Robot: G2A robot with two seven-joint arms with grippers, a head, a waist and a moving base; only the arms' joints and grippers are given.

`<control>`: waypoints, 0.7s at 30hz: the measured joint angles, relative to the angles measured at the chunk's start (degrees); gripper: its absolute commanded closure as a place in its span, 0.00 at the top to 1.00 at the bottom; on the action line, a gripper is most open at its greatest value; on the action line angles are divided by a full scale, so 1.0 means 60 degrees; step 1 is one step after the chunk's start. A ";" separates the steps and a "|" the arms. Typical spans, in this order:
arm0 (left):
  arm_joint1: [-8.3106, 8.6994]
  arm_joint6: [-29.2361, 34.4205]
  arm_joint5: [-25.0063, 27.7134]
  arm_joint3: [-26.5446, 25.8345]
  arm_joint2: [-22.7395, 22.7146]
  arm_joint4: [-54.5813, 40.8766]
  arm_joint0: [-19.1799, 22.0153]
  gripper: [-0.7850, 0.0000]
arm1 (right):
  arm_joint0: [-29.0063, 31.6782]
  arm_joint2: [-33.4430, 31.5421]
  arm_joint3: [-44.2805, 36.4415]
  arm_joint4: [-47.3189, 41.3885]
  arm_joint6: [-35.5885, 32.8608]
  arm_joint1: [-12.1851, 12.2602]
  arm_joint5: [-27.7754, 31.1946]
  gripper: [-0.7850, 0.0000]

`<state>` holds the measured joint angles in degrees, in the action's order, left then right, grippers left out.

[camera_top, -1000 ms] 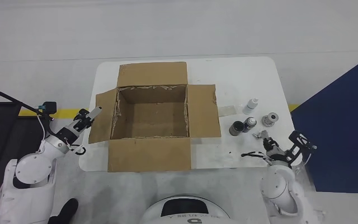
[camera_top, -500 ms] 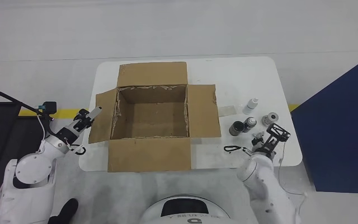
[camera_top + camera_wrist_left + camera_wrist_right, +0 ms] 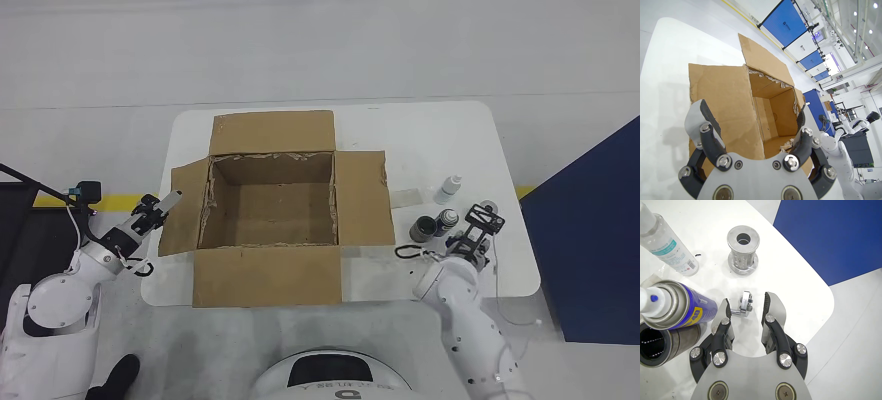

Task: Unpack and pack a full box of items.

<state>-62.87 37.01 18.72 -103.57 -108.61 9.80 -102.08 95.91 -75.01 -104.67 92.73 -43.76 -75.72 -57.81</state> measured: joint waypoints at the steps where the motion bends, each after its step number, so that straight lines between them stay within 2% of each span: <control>1: 0.0000 0.0000 0.0000 0.0000 0.0000 0.0000 0.0000 1.00 | -0.0093 0.0028 0.0102 0.0226 -0.0242 -0.0020 0.0039 0.45; 6: 0.0000 0.0000 0.0000 0.0000 0.0000 0.0000 0.0000 1.00 | -0.0365 -0.0003 0.0564 0.0920 -0.0821 -0.0144 0.0368 0.44; 9: 0.0000 0.0000 0.0000 0.0000 0.0000 0.0000 0.0000 1.00 | -0.0437 -0.0092 0.0736 0.1211 -0.1060 -0.0249 0.0613 0.42; 11: 0.0000 0.0000 0.0000 0.0000 0.0000 0.0000 0.0000 1.00 | -0.0466 -0.0171 0.0821 0.1397 -0.1214 -0.0332 0.0766 0.35; 15: 0.0000 0.0000 0.0000 0.0000 0.0000 0.0000 0.0000 1.00 | -0.0546 -0.0298 0.0957 0.1707 -0.1560 -0.0496 0.1113 0.34; 17: 0.0000 0.0000 0.0000 0.0000 0.0000 0.0000 0.0000 1.00 | -0.0606 -0.0389 0.1050 0.1873 -0.1734 -0.0589 0.1285 0.29; 20: 0.0000 0.0000 0.0000 0.0000 0.0000 0.0000 0.0000 1.00 | -0.0676 -0.0515 0.1133 0.2143 -0.1919 -0.0733 0.1469 0.05; 21: 0.0000 0.0000 0.0000 0.0000 0.0000 0.0000 0.0000 1.00 | -0.0679 -0.0558 0.1119 0.2205 -0.1968 -0.0776 0.1519 0.00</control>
<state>-62.87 37.01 18.72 -103.57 -108.61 9.80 -102.08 91.84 -78.36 -97.96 105.96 -55.57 -80.38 -48.70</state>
